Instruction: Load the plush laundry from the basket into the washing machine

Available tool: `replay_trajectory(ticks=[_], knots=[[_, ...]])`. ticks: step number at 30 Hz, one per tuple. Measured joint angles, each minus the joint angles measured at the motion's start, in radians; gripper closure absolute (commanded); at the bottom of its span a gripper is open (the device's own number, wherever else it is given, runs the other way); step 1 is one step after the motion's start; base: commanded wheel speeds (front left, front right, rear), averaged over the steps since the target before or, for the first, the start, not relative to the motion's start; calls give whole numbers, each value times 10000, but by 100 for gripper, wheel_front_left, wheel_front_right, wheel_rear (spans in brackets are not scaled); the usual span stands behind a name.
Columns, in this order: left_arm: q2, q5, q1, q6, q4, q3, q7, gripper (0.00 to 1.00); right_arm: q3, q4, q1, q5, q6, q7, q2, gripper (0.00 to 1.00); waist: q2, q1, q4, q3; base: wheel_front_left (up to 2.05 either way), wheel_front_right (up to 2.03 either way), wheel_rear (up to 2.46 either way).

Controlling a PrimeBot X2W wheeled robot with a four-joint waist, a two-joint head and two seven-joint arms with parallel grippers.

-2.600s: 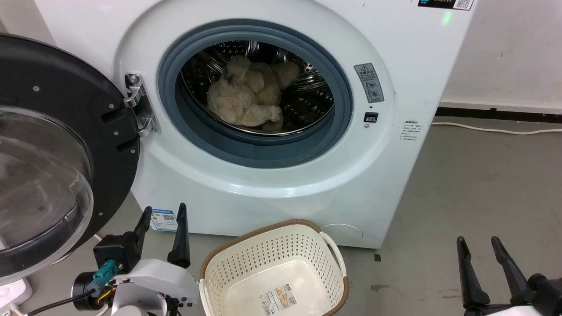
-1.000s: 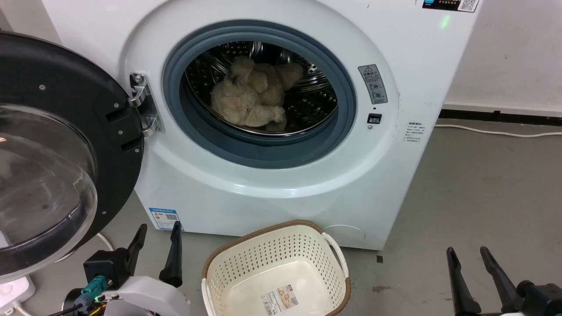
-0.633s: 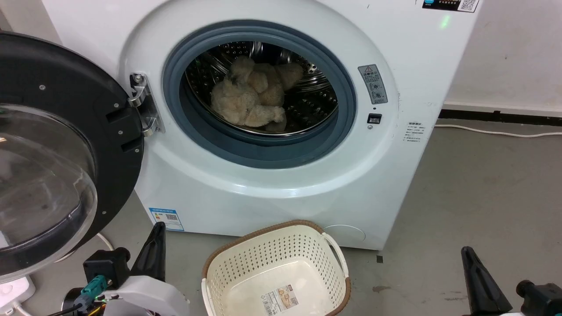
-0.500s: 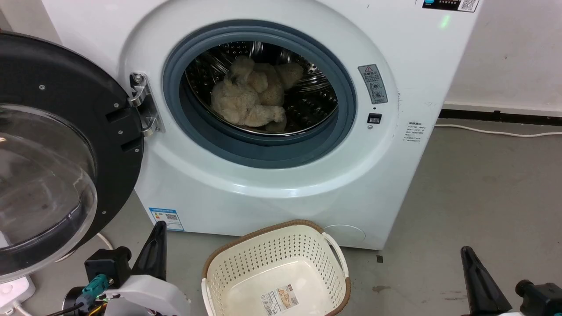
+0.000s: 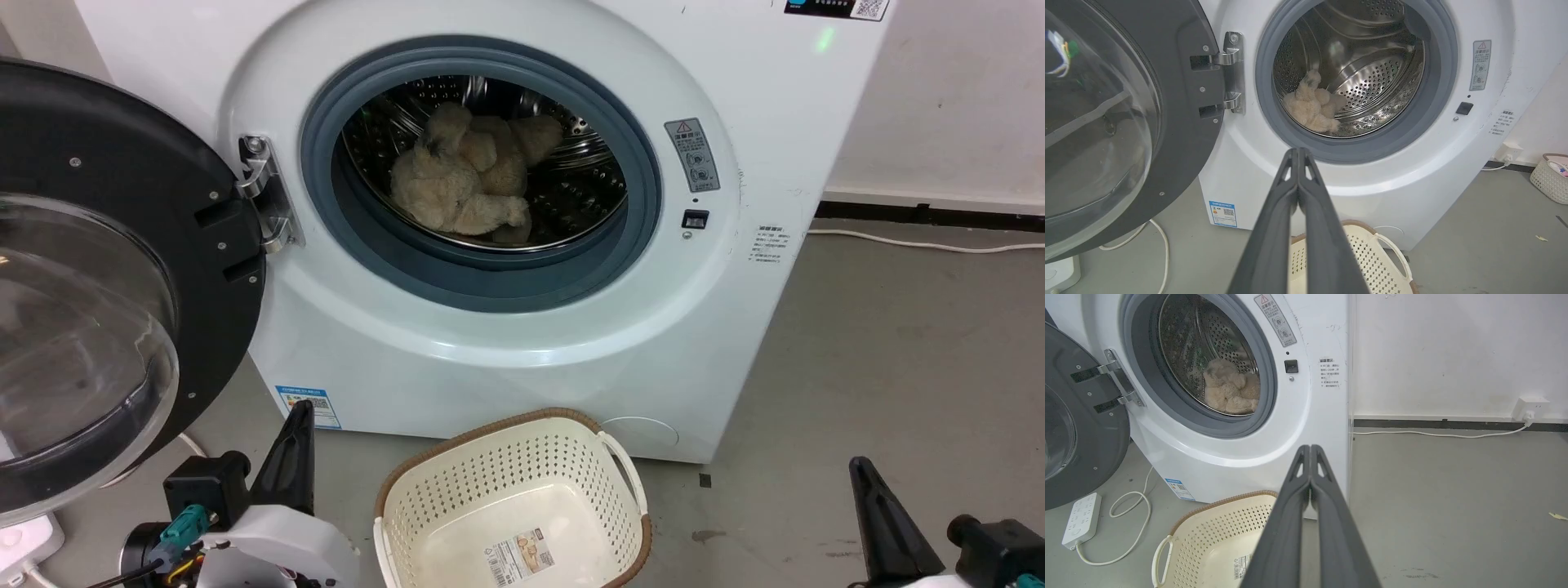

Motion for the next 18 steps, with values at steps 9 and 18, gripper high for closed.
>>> replay_trajectory(ticks=[9,18], knots=[[-278,454,1,-190,-27,257,127,100,44,58,-151,-167,0,81,0,100,0,1,-27,14,0,0,0],[-598,997,6,-416,-58,585,263,100,92,125,-351,-355,0,146,0,100,0,0,-60,31,0,0,0]])
